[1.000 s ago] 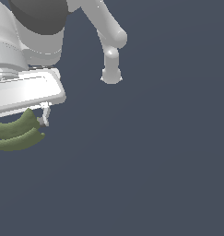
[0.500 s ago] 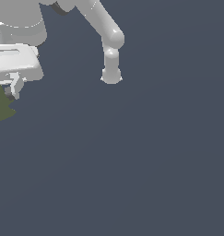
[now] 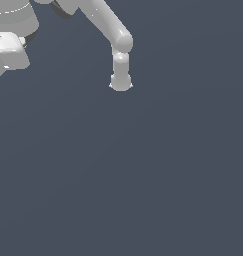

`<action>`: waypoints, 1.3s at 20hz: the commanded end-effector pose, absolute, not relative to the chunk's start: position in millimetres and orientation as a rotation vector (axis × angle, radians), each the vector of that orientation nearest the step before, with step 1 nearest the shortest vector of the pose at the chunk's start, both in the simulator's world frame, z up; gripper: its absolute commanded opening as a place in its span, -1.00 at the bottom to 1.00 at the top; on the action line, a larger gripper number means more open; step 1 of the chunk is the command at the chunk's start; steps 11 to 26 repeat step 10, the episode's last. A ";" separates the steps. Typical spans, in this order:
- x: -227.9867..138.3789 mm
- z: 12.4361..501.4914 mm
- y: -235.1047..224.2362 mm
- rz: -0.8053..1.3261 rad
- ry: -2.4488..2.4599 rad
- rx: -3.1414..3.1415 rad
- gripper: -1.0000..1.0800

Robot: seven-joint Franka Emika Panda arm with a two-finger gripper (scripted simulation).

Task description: Pick up the object and move it to a goal position.

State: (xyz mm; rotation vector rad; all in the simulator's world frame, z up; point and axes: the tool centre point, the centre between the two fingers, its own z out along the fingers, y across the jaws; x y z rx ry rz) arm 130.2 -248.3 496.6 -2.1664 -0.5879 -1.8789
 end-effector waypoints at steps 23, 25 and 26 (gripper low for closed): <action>125.8 501.3 -254.2 -1.903 -0.582 -2.134 -1.00; 125.8 501.3 -254.2 -1.903 -0.582 -2.134 -1.00; 125.8 501.3 -254.2 -1.903 -0.582 -2.134 -1.00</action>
